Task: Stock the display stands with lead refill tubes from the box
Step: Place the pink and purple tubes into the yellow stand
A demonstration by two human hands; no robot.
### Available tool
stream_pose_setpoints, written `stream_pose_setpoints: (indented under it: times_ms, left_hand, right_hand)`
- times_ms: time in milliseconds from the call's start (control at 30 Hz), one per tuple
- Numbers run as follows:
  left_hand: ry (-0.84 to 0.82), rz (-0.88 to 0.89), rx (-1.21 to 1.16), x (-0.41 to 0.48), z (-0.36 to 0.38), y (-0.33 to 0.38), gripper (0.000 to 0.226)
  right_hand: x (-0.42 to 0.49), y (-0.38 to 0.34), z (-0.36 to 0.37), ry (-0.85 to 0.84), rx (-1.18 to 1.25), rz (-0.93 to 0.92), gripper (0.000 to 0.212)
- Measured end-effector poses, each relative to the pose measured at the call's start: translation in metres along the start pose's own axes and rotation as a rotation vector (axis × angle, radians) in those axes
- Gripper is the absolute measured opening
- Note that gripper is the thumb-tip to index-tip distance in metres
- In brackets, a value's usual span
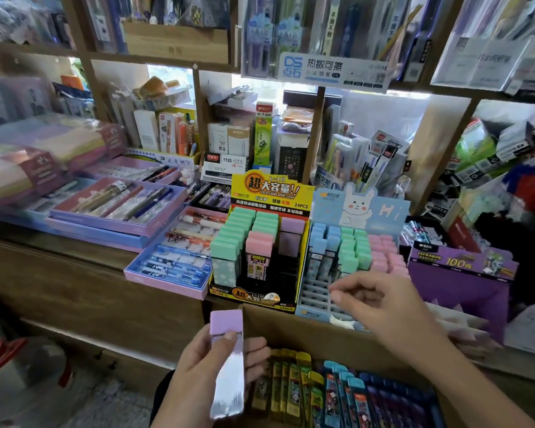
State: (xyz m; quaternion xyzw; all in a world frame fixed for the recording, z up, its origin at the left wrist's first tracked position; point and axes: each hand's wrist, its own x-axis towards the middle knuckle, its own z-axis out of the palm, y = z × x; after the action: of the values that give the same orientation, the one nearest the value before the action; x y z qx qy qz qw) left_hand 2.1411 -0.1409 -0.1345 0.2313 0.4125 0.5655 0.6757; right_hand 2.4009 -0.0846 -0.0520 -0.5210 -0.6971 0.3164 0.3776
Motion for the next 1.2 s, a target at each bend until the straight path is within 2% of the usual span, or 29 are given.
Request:
stream_pose_setpoints:
  times_ms: [167, 267, 367, 467, 667, 933, 1200]
  left_hand:
    - [0.027, 0.172, 0.275, 0.007, 0.005, 0.011, 0.03]
    - [-0.002, 0.24, 0.416, 0.011, 0.015, 0.019, 0.03]
    - [-0.039, 0.282, 0.557, 0.015, 0.03, 0.03, 0.03]
    - [-0.1, 0.417, 0.74, 0.021, 0.048, 0.046, 0.024]
    - [-0.239, 0.59, 0.917, 0.052, 0.083, 0.082, 0.023]
    - [-0.241, 0.61, 1.008, 0.102, 0.113, 0.113, 0.014]
    - [-0.265, 0.606, 1.252, 0.141, 0.123, 0.122, 0.01]
  right_hand:
    - [-0.051, 0.044, -0.009, -0.231, -0.001, 0.205, 0.026]
    - [-0.068, 0.068, -0.01, -0.39, -0.02, 0.341, 0.013]
    - [-0.075, 0.09, -0.008, -0.472, -0.108, 0.433, 0.003]
    - [-0.077, 0.109, -0.007, -0.5, -0.224, 0.467, 0.009]
    - [-0.079, 0.129, -0.014, -0.534, -0.308, 0.538, 0.017]
    - [-0.08, 0.14, -0.013, -0.518, -0.261, 0.592, 0.022]
    - [-0.085, 0.145, -0.014, -0.482, -0.205, 0.655, 0.028]
